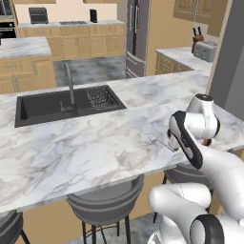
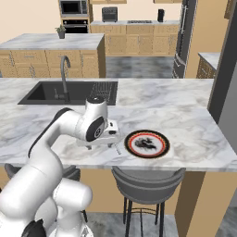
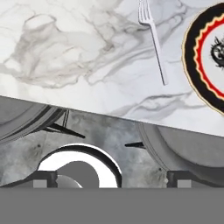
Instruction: Take the fork and place it on the left side of the plate. Then take the spoon and place it on the right side of the plate. Make sure they're directly next to the plate.
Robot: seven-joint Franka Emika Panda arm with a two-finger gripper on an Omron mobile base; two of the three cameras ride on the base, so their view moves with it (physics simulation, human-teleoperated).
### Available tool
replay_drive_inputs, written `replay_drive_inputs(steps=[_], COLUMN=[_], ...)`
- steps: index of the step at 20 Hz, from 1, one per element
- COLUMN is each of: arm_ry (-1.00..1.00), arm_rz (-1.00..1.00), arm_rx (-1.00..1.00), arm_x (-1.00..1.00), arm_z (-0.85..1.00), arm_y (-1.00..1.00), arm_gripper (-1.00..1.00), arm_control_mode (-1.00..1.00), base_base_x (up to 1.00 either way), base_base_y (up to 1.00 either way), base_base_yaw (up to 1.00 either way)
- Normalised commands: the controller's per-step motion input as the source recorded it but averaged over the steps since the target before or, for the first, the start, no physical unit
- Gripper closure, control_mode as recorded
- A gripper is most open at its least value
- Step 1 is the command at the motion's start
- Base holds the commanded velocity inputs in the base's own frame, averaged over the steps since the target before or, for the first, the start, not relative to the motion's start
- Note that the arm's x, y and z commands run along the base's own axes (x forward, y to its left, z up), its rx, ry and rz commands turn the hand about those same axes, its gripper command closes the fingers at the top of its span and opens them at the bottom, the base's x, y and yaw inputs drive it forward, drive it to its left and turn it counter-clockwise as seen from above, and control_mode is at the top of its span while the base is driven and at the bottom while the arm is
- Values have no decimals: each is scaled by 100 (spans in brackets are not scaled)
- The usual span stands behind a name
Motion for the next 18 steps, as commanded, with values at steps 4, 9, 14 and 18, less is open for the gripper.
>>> replay_drive_inputs(steps=[4,9,14,18], arm_ry=[0,0,0,0], arm_rz=[0,-4,-13,0], arm_rx=[0,1,4,0], arm_x=[-16,-29,-51,0], arm_z=[17,0,0,0], arm_y=[0,15,23,0], arm_gripper=[-100,-100,-100,-100], arm_control_mode=[-100,-100,-100,-100], base_base_x=[0,0,0,0], base_base_y=[0,0,0,0], base_base_yaw=[0,0,0,0])
